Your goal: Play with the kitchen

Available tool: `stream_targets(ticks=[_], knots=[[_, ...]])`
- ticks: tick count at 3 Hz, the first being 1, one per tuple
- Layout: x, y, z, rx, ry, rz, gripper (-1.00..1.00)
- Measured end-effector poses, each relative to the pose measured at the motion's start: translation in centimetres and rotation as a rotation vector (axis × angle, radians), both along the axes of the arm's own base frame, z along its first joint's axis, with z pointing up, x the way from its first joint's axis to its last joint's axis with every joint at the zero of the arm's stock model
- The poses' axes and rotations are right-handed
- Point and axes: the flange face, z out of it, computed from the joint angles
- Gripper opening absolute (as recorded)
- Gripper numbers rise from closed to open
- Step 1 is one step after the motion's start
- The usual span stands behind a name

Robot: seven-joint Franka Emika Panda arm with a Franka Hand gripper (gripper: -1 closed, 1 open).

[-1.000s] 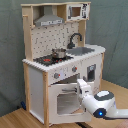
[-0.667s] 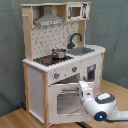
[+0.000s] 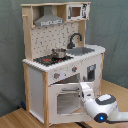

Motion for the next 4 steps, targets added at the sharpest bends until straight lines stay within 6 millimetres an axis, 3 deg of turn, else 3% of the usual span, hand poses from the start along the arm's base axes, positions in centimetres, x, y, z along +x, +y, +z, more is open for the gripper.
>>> stream_targets(ticks=[1,4], knots=[[-1.8,-0.5,-0.8,-0.015,-0.019,-0.048,1.0],[-5.3,1.8,9.5,-0.063,-0.05,-0.006,1.0]])
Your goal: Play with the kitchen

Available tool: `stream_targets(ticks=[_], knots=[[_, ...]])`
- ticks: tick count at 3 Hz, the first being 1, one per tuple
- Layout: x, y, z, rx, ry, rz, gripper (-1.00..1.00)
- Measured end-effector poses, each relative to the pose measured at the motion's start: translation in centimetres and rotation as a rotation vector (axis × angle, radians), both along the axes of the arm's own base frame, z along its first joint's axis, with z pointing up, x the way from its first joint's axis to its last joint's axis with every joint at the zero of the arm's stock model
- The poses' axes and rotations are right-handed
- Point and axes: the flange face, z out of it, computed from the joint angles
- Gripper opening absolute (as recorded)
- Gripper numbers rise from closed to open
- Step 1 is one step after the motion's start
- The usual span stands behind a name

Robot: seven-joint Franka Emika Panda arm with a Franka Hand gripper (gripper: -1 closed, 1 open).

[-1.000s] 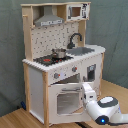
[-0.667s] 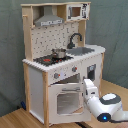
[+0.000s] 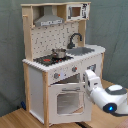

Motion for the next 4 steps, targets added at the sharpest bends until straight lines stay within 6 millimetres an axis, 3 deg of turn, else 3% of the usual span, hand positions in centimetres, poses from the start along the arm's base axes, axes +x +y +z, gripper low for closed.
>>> stream_targets(ticks=[2,4], knots=[[-2.1,0.4,5.9,-0.076,0.049,0.021,1.0],[-2.6,-0.3,9.3,-0.212,0.131,0.008,1.0]])
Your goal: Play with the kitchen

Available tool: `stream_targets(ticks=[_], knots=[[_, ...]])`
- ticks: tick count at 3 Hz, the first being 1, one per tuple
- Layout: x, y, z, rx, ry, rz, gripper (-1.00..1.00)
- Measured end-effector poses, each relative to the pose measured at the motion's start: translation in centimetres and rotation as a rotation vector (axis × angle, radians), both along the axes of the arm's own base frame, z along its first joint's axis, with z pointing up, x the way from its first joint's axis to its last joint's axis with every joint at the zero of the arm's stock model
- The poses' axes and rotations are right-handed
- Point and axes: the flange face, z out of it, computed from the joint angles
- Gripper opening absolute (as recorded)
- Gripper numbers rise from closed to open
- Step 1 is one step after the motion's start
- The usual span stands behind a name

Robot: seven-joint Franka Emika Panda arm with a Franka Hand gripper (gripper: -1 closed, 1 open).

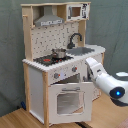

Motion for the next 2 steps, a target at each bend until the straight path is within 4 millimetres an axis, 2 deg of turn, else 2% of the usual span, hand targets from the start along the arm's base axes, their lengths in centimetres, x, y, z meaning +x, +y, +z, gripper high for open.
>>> stream_targets(ticks=[2], knots=[[1.0,-2.4,4.4,-0.108,0.073,-0.049,1.0]])
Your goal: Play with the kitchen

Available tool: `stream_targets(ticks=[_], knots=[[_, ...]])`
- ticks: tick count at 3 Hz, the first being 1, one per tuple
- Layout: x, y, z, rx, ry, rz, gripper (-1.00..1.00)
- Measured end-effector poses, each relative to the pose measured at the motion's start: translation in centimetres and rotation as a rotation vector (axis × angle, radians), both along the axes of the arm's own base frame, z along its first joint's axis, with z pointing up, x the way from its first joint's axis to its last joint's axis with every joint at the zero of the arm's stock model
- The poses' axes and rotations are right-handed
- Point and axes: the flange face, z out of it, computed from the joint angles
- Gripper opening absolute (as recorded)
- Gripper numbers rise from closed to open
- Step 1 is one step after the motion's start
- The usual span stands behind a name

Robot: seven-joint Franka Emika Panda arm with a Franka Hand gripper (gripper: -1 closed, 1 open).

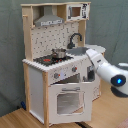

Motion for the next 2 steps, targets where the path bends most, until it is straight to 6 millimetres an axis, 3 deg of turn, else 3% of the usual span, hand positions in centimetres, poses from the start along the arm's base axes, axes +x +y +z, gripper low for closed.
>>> stream_targets(ticks=[2], knots=[[-0.3,-2.3,4.6,-0.081,0.082,-0.016,1.0]])
